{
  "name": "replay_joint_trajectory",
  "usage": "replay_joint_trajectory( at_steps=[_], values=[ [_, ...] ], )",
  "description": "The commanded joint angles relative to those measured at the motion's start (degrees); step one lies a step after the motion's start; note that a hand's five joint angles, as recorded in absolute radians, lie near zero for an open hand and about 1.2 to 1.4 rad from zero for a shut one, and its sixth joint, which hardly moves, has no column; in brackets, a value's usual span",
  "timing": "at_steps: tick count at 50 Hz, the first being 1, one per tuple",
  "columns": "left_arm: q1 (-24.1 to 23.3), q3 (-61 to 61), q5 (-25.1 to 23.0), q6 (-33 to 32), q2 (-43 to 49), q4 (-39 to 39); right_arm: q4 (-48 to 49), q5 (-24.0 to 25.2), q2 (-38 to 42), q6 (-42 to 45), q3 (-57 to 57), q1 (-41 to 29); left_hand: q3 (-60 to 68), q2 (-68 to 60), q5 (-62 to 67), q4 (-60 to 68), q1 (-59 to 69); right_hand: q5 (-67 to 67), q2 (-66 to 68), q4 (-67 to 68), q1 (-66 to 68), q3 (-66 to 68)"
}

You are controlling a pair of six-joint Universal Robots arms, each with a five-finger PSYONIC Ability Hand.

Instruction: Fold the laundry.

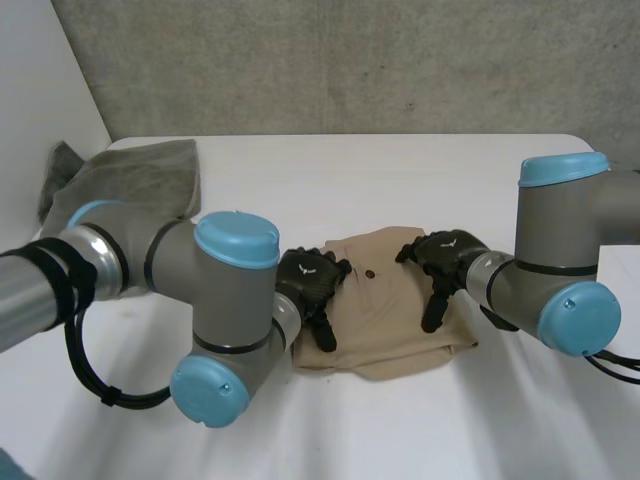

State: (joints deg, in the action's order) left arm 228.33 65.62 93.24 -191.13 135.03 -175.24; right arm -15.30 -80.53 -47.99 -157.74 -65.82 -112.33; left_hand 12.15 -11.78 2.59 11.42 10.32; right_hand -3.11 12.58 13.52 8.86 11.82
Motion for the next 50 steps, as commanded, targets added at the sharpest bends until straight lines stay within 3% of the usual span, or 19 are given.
replay_joint_trajectory(
  at_steps=[1, 9, 15, 20, 28, 38, 42, 50],
  values=[
    [0.36, 0.73, -2.17, -0.38, -7.40, -2.21, 8.50, -0.23, -7.88, -2.04, -6.49, 0.36, -1.26, 0.90, -1.70, -0.53, 0.56, 3.11, -2.58, -3.52, 1.14, -1.82],
    [4.57, 3.54, -12.63, 2.51, -17.42, -2.21, 16.35, -2.08, -18.88, -10.37, -18.01, 3.50, -0.93, 0.56, -1.37, -0.20, 0.90, 3.11, -2.58, -3.52, 1.14, -1.82],
    [6.16, 5.39, -20.36, 6.55, -24.36, 0.33, 15.12, -1.64, -20.74, -17.33, -24.18, 7.82, -0.76, 0.39, -1.20, -0.03, 1.07, 3.11, -2.58, -3.52, 1.14, -1.82],
    [7.04, 5.83, -25.03, 7.09, -27.27, 3.06, 14.15, 1.60, -20.74, -19.71, -29.79, 8.35, -0.59, 0.22, -1.03, 0.14, 1.24, 3.11, -2.58, -3.52, 1.14, -1.82],
    [7.04, 5.92, -26.00, 7.17, -28.06, 3.76, 17.75, 8.46, -19.78, -22.86, -34.11, 9.15, -0.25, -0.11, -0.69, 0.48, 1.57, 3.11, -2.58, -3.52, 1.14, -1.82],
    [6.95, 6.27, -26.00, 7.18, -27.89, 3.76, 21.53, 9.08, -14.94, -26.39, -33.15, 8.88, -0.25, -0.11, -0.69, 0.48, 1.57, 3.11, -2.58, -3.52, 1.14, -1.82],
    [6.95, 6.71, -26.09, 7.18, -27.80, 3.59, 23.03, 9.08, -13.45, -26.48, -31.83, 8.00, -0.25, -0.11, -0.69, 0.48, 1.57, -5.70, 6.24, 5.29, 9.95, 7.00],
    [6.95, 6.80, -26.00, 7.18, -27.45, 3.59, 24.35, 8.55, -10.20, -26.65, -27.35, 6.33, -0.25, -0.11, -0.69, 0.48, 1.57, -36.12, 36.66, 35.71, 40.37, 37.42]
  ],
)
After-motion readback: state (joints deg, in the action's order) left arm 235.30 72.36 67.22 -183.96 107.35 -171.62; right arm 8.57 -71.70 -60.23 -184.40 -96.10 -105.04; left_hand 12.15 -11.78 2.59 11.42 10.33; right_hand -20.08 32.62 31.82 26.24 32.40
